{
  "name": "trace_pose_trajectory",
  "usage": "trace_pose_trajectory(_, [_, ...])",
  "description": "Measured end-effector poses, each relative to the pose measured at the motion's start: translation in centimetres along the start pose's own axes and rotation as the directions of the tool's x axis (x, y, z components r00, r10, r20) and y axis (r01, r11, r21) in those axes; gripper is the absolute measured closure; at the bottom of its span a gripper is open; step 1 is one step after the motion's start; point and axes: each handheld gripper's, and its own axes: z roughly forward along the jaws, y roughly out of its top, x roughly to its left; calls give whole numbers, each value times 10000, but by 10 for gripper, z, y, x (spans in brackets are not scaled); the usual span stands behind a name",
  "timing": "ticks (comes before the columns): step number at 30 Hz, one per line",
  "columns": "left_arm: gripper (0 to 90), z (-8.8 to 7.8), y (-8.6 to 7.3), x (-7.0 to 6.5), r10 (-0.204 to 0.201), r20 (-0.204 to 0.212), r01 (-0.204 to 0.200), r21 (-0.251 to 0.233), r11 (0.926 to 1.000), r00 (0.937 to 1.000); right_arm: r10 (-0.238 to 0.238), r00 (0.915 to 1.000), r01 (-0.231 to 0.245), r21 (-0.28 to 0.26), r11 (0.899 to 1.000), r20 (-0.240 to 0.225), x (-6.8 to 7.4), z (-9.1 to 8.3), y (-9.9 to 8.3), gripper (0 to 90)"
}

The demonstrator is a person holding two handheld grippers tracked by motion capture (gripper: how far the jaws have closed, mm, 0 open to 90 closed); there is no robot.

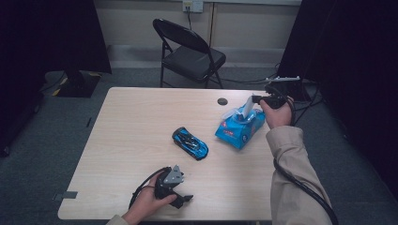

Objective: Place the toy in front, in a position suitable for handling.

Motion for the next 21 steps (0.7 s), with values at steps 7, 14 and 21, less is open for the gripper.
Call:
trace_pose_trajectory(7, [114, 0, 0, 0, 5, 11, -5, -26, 10000, 10000, 17, 10000, -20, -320, 9995, -84, 3, -4, 9, 900])
trace_pose_trajectory(14, [114, 0, 0, 0, -21, 22, 21, -16, 10000, 10000, -303, 9995, 295, -612, 9977, -120, 13, -18, 26, 900])
trace_pose_trajectory(21, [114, 0, 0, 0, -14, 19, 14, -34, 10000, 10000, -306, 9992, 290, -655, 9974, -237, 16, -19, 27, 900])
